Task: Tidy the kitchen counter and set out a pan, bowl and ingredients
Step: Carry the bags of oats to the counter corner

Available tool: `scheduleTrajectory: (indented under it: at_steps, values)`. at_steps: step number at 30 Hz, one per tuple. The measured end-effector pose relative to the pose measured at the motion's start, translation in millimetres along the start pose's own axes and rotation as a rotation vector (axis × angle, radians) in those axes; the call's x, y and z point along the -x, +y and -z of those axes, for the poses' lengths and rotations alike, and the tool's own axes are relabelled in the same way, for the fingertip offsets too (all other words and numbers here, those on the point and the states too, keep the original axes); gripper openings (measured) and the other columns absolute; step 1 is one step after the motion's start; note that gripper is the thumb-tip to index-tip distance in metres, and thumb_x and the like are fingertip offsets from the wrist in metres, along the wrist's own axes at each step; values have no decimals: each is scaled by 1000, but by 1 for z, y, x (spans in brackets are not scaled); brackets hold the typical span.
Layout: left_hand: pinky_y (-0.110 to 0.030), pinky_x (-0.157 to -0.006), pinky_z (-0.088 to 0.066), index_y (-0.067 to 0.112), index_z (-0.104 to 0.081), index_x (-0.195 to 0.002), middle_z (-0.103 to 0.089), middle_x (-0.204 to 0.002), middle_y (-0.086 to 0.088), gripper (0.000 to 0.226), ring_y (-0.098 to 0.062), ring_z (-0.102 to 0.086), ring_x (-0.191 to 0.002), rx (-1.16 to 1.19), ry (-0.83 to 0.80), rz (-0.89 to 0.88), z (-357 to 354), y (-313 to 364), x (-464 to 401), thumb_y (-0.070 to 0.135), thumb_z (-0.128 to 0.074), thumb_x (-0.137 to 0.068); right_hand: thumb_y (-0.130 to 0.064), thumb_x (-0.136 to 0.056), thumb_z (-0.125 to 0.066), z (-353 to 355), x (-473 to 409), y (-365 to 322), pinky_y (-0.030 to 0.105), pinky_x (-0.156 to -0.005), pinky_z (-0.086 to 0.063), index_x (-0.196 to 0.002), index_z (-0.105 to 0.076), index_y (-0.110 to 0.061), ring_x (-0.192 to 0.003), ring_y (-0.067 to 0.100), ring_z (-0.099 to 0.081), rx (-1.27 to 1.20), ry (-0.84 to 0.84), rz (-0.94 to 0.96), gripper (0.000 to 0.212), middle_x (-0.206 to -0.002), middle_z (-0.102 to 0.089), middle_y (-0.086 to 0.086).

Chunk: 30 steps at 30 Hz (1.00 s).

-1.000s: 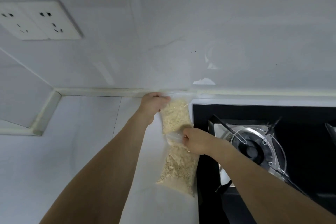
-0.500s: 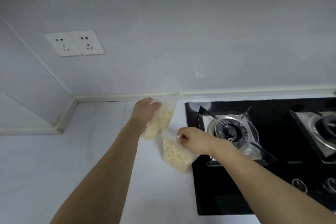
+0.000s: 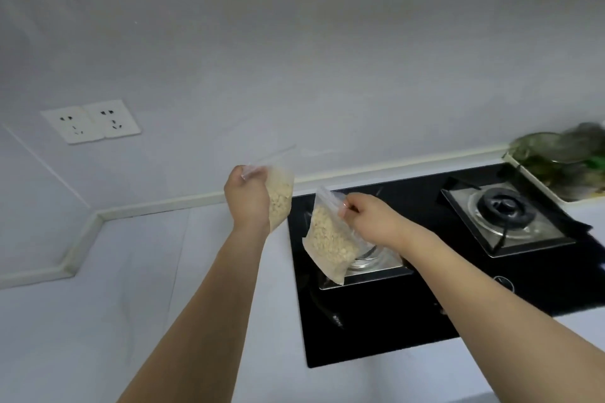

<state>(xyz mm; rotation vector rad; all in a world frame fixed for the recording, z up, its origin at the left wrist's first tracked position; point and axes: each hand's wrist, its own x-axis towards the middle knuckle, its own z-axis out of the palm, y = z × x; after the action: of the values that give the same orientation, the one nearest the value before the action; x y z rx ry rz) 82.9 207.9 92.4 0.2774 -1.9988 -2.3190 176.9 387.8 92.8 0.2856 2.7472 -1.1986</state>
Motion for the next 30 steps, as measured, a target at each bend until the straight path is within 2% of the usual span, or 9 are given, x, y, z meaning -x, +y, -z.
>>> scheduleTrajectory:
  at_steps: [4,10,15,18,20,22,24,28,30]
  values:
    - [-18,-56,-32,20,-40,-64,-39,-66,9,33,-8,-36,-61,43,-51,-38,-52,7,45,3,-53,-90,-22,-98,-45,40,36,37,27,-57,-34,-78,-49,-15,-65,14,-42,-60,100,-31,22,-72,-48,-2]
    - [-17,-62,-38,21,-42,-67,-45,-66,10,32,-8,-42,-65,55,-206,-20,-151,-1,136,2,-52,-90,-25,-99,-44,112,108,114,28,-58,-37,-89,-56,-8,-65,14,-45,-125,275,-100,23,-72,-51,0]
    - [-34,-72,-38,22,-42,-68,-43,-75,1,27,-19,-41,-78,11,-355,31,-226,-26,205,7,-54,-87,-26,-100,-45,163,168,186,29,-62,-42,-87,-55,-11,-72,17,-54,-173,393,-186,22,-80,-58,4]
    - [-36,-85,-45,20,-51,-70,-53,-79,4,23,-19,-50,-84,-8,-402,38,-263,-40,239,8,-56,-90,-23,-99,-46,186,197,223,26,-61,-41,-84,-53,-12,-73,14,-54,-185,436,-218,21,-80,-57,2]
    - [-38,-94,-45,16,-63,-85,-59,-85,5,8,-19,-56,-91,-11,-466,33,-293,-46,267,11,-58,-89,-22,-100,-46,206,220,250,23,-56,-36,-82,-52,-11,-67,9,-49,-192,485,-258,22,-74,-49,-7]
    - [-37,-98,-46,4,-63,-109,-62,-94,2,19,-19,-59,-98,6,-502,45,-317,-52,287,9,-59,-91,-23,-99,-45,222,234,270,26,-59,-40,-88,-54,-8,-69,11,-50,-191,514,-302,21,-77,-51,-7]
    - [-38,-99,-47,2,-60,-117,-63,-99,-1,26,-19,-60,-99,-11,-547,55,-344,-58,307,9,-60,-92,-23,-99,-44,240,248,294,30,-64,-42,-89,-55,-10,-73,15,-51,-192,557,-350,20,-81,-56,-1]
    - [-54,-102,-46,17,-65,-102,-67,-103,-6,22,-33,-63,-109,-56,-654,99,-389,-67,335,25,-64,-81,-20,-98,-43,265,262,335,30,-64,-42,-94,-57,-7,-76,17,-53,-237,629,-414,19,-86,-59,2]
    - [-58,-100,-46,17,-65,-104,-67,-111,-10,36,-37,-61,-113,-80,-681,129,-418,-77,345,35,-67,-73,-19,-98,-43,278,268,358,28,-61,-41,-94,-57,-8,-75,16,-53,-253,670,-449,18,-84,-58,-1]
